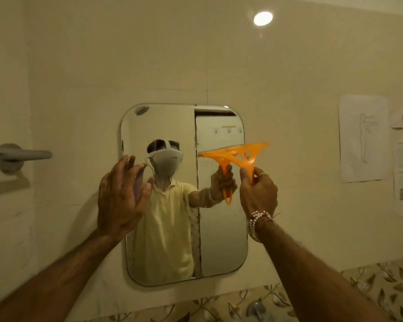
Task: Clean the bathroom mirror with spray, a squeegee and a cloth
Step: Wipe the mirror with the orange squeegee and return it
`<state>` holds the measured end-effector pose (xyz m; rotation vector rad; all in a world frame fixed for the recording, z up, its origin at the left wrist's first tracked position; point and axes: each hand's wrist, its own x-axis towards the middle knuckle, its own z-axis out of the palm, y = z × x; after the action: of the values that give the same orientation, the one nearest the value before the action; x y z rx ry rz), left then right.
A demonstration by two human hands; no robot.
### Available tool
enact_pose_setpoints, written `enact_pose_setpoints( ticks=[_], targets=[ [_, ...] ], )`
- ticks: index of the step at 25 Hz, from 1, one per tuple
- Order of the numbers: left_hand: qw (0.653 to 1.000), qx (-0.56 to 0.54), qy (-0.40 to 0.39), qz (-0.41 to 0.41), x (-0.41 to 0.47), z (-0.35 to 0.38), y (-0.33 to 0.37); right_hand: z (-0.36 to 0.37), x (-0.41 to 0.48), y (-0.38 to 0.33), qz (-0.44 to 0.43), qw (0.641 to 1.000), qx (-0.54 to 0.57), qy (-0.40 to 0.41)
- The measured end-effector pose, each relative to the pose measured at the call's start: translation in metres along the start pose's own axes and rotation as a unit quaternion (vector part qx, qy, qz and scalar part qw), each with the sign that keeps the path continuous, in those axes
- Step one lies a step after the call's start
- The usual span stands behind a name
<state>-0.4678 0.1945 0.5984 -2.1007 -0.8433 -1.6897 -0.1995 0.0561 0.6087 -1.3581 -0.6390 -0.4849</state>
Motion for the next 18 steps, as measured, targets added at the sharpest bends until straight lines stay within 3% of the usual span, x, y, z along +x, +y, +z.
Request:
enact_pose_setpoints(
  ticks=[3, 9, 18],
  targets=[
    [1.0, 0.01, 0.012, 0.008, 0.01, -0.003, 0.002, 0.012, 0.016, -0.048, -0.019, 0.999, 0.049, -0.013],
    [1.0, 0.017, 0.02, -0.008, 0.015, -0.011, 0.006, 0.045, 0.024, -0.116, 0.0, 0.988, 0.06, -0.146],
    [1.0, 0.02, 0.021, -0.012, -0.001, -0.002, -0.002, 0.038, -0.056, -0.026, 0.044, 0.98, 0.022, -0.194]
  ],
)
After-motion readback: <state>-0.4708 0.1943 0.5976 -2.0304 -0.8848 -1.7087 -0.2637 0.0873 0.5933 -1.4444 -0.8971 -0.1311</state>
